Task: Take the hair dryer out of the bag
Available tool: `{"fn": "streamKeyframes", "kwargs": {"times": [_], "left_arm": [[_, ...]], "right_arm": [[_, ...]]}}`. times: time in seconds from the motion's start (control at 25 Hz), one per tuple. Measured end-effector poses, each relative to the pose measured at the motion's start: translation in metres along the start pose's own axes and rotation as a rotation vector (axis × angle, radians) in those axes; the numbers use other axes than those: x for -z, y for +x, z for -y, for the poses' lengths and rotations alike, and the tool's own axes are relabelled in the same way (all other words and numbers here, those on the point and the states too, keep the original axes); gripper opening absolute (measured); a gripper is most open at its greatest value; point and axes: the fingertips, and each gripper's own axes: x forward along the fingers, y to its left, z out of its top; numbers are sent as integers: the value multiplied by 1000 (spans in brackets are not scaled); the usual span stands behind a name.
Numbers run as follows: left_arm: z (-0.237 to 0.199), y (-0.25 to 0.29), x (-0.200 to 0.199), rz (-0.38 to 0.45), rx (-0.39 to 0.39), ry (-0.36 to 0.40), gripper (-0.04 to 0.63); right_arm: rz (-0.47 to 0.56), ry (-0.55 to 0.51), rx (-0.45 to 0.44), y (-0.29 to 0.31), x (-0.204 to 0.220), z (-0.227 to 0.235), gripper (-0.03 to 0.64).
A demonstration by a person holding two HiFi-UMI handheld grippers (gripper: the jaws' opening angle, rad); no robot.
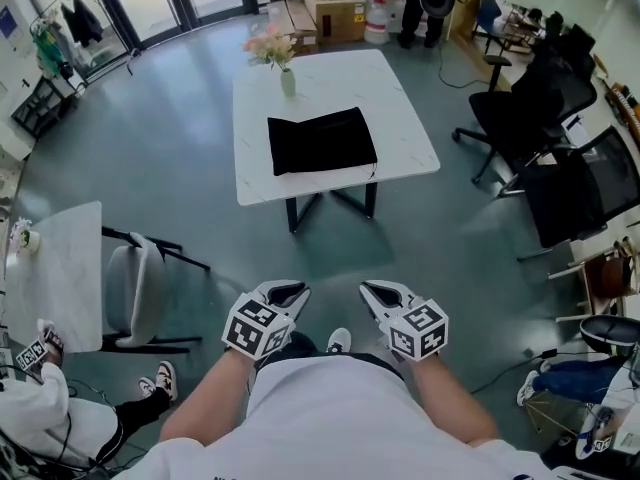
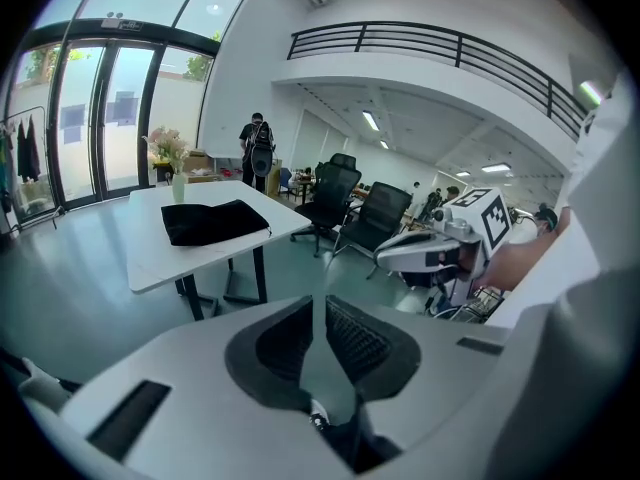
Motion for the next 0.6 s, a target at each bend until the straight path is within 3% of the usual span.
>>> {"fn": "streamKeyframes", "kwargs": {"times": [0.2, 0.6], "left_arm": [[-10, 14, -4, -20, -2, -35, 52], [-35, 63, -55, -16, 50, 8, 53]], "right_arm": [[-20, 17, 11, 2, 3, 18, 17], [-19, 36, 43, 24, -23, 66, 17]]}}
